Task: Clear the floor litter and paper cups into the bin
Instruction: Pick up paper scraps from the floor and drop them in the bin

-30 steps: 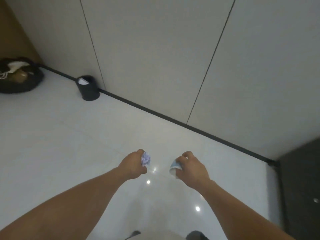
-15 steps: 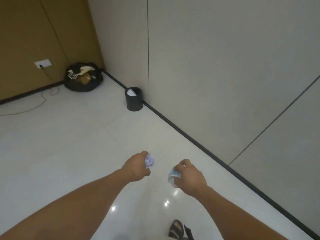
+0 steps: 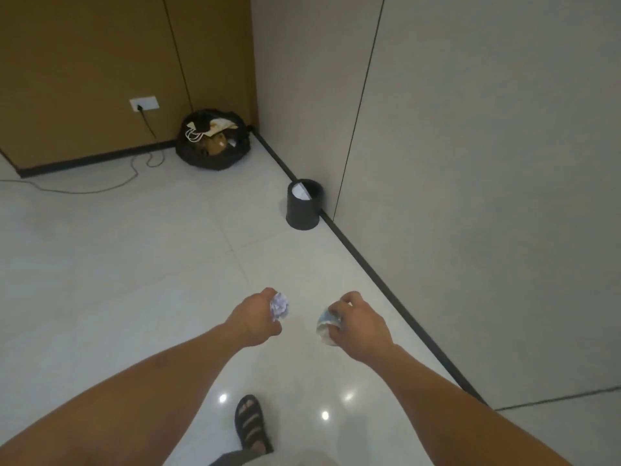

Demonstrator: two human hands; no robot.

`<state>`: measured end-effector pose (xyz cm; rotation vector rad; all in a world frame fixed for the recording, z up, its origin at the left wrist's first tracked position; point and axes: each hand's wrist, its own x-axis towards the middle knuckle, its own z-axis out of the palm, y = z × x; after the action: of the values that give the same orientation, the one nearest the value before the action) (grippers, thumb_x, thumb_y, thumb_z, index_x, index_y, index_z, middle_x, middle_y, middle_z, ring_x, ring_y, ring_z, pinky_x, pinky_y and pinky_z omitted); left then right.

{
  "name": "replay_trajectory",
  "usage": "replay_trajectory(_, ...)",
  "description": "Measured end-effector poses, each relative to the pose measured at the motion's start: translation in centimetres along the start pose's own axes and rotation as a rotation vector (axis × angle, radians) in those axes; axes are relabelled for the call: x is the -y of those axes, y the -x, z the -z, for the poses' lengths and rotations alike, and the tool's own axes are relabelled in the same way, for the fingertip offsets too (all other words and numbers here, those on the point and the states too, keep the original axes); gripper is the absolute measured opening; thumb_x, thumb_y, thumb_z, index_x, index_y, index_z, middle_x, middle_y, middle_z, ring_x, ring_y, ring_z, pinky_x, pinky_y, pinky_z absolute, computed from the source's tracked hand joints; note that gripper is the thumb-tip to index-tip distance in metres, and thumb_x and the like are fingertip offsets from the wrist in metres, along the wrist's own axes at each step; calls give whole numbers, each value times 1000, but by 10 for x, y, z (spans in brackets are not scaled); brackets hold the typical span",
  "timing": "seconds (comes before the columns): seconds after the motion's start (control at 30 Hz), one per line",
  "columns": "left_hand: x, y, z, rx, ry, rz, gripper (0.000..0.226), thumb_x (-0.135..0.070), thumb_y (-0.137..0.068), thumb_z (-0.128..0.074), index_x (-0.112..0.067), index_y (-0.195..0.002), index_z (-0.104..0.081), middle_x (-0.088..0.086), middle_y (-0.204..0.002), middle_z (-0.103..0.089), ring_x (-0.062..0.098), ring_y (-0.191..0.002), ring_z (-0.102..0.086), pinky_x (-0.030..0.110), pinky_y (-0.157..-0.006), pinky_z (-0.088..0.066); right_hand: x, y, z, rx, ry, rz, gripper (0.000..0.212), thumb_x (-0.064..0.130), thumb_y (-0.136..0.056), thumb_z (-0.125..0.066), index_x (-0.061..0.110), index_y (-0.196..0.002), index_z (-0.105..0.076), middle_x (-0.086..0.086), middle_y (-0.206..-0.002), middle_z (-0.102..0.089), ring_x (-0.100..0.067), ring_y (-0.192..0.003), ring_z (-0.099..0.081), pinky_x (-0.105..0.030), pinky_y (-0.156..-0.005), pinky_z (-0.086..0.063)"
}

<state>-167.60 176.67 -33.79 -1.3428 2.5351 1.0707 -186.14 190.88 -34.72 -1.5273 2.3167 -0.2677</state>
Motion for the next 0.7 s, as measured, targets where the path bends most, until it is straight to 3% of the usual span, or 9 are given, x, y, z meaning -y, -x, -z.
replay_trajectory(0.27,25,-135,106,-50,-10,-35,49,-18,-75,-68,-16,-119,-49,5,-108,-63,24,-94,-59,28,-74,-45,31,-147,30,-21,24,-24,36,38,-91,-57,28,-125,-56,5,-135,-40,-17,-109,-54,-23,-80,-45)
replay_trajectory(0.7,4,-364,188,-26,-21,-27,48,-21,-74,-69,-19,-118,-49,3,-106,-62,20,-92,-61,30,-79,-50,6,-405,79,36,9,14,40,36,-90,-58,26,-129,-55,3,-137,-39,-19,-115,-52,-25,-89,-46)
